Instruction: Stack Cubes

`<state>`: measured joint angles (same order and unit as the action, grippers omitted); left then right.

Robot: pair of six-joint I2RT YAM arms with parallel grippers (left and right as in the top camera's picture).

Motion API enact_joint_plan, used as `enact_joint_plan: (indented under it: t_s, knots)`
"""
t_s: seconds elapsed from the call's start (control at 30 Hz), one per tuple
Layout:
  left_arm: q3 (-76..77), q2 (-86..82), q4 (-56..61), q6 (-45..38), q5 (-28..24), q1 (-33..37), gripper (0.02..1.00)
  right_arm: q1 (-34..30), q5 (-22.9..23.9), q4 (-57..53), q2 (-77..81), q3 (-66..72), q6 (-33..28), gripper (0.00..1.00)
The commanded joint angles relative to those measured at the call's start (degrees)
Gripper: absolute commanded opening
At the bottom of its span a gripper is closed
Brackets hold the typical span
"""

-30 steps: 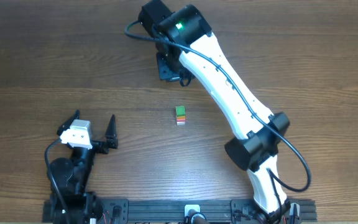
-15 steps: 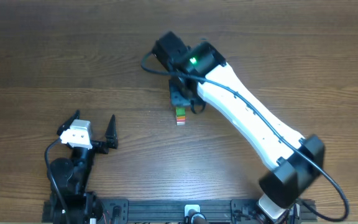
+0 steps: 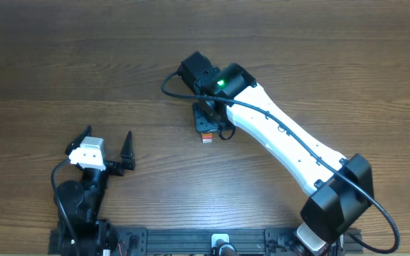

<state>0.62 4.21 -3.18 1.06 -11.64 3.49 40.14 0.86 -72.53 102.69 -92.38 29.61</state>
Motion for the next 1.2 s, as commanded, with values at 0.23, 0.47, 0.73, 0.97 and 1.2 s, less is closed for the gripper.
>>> enact_joint_plan:
  t_s: [0.23,0.47,0.73,0.97,1.2]
  knots:
    - [-0.3,-0.4,-0.1,-0.9,-0.5,-0.2,1.0,0.5,-1.9,0.7,2.8,0.1,-1.4,0.218]
    - [-0.3,-0.4,-0.1,-0.9,-0.5,-0.2,1.0,0.5,-3.0,1.6,4.0,-0.7,-0.9,0.211]
    - [-0.3,-0.4,-0.1,-0.8,-0.5,-0.2,1.0,0.6,-3.4,1.1,6.5,-2.1,-0.3,0.207]
    - [-0.3,-0.4,-0.1,-0.9,-0.5,-0.2,1.0,0.5,-3.4,1.0,6.6,-2.4,-0.3,0.209]
    - [-0.3,-0.4,-0.1,-0.9,-0.5,-0.2,1.0,0.6,-3.4,0.7,6.8,-3.8,-0.3,0.207]
